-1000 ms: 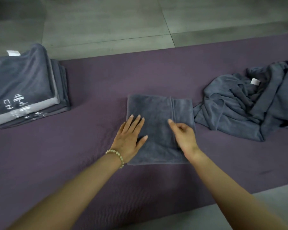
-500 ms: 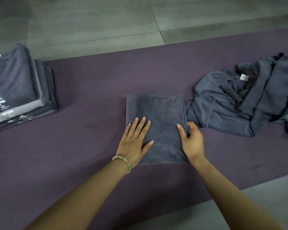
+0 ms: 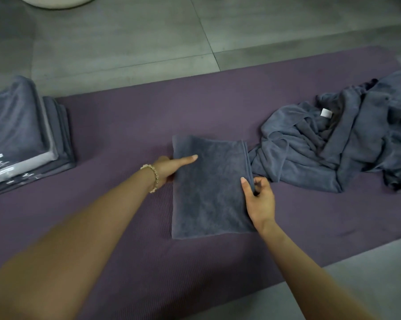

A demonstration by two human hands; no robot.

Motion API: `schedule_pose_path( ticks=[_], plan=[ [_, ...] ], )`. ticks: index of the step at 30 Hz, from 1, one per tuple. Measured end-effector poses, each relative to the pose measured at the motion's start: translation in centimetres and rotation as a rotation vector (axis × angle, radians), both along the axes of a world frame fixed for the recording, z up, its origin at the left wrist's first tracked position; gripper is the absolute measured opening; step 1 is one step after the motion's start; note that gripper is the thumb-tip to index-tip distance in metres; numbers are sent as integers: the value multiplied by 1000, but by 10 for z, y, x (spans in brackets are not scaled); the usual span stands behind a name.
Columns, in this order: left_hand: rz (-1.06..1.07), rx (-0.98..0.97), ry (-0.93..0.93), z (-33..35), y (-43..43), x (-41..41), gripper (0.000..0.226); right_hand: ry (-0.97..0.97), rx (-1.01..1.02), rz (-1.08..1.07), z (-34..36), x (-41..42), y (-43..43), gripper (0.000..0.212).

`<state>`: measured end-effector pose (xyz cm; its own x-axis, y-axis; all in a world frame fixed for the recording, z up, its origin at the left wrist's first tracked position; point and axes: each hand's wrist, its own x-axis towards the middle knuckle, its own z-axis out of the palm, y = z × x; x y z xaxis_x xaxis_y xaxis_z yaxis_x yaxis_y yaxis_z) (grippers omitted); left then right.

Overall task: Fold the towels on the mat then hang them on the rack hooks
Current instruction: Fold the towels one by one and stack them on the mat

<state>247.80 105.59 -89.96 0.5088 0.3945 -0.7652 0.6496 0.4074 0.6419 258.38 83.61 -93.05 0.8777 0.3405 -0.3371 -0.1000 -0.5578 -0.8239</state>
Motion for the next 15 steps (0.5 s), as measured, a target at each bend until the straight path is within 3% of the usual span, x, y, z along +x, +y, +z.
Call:
schedule_pose_path(
  ticks=[2,5,8,11,13,15],
  plan=[
    [-61,-106,-35,16,-6,12,56,56,-5,-34,7,-1,0,29],
    [-89,86,-33,47,-14,21,43,181,3,-63,26,-3,2,36],
    [-57,171,-91,88,-13,16,36,258,27,-122,50,-5,9,57],
    [147,187,-188,132,-8,2,36,422,49,-165,82,-17,28,73],
    [315,188,-264,163,-1,-11,35,592,79,-131,110,-34,43,64],
    [454,198,-327,192,6,-29,36,897,180,-71,138,-60,62,60]
  ],
)
